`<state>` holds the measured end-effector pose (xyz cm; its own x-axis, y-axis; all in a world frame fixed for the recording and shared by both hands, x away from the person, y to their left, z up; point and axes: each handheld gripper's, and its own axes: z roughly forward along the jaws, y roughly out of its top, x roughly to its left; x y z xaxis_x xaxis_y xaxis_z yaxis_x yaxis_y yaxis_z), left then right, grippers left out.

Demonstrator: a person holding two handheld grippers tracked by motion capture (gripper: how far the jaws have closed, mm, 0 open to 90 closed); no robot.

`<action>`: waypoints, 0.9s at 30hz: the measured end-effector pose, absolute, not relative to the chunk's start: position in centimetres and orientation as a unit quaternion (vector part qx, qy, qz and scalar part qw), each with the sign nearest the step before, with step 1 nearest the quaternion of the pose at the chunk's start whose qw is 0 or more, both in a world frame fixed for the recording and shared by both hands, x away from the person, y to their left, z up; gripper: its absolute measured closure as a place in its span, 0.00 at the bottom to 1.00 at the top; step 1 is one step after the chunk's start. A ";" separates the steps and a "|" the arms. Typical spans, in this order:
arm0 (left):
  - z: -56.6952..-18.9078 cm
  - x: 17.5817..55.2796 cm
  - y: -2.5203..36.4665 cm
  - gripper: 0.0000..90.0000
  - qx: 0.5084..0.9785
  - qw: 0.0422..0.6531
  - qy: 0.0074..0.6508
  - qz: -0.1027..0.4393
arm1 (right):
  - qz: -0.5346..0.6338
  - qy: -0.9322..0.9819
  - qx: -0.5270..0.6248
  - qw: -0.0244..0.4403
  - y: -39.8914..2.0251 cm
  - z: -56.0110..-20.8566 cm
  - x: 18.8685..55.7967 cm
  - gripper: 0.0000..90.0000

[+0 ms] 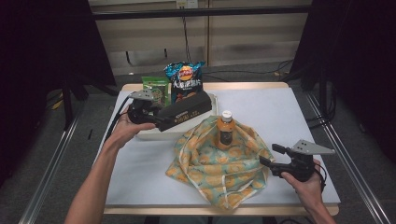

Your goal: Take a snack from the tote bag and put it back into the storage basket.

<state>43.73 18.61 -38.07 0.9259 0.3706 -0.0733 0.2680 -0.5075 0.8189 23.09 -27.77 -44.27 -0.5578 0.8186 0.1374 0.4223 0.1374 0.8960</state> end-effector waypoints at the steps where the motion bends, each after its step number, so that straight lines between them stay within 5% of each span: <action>1: -38.1 44.0 18.5 0.48 0.865 0.461 0.187 0.061 | 0.500 0.728 0.426 0.198 -27.8 -44.3 23.1 0.30; 27: -42.4 47.0 16.5 0.48 0.882 0.414 0.219 0.050 | 0.497 0.732 0.425 0.191 -27.6 -44.4 23.5 0.27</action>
<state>47.00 16.52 -42.42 0.8988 0.4280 -0.0944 0.3458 -0.5602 0.7527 23.46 -27.61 -44.43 -0.5655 0.8121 0.1440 0.4331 0.1439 0.8898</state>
